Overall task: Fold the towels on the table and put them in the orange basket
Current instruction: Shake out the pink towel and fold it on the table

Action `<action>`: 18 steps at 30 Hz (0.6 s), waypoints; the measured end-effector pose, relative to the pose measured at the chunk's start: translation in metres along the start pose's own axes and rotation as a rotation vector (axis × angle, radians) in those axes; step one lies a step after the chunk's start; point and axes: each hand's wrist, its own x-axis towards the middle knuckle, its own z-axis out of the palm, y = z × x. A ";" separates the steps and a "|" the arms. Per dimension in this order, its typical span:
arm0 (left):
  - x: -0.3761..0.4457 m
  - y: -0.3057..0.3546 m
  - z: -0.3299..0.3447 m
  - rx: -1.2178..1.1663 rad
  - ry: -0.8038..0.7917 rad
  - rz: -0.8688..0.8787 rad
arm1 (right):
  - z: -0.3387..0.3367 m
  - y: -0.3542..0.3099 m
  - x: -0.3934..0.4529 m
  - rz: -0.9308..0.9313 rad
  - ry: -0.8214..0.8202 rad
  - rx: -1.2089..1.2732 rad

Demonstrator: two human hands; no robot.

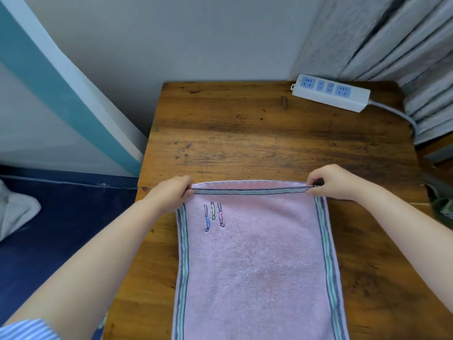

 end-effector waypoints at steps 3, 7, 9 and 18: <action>-0.010 -0.001 0.000 0.048 0.060 -0.006 | -0.009 0.000 -0.016 0.016 0.008 0.053; -0.030 0.001 -0.009 0.093 0.135 0.013 | -0.021 -0.005 -0.046 0.032 0.058 0.045; -0.042 0.004 -0.016 0.124 0.157 0.045 | -0.026 -0.010 -0.061 0.039 0.075 0.008; -0.121 0.031 -0.106 0.455 0.511 0.130 | -0.080 -0.066 -0.162 -0.111 0.630 -0.100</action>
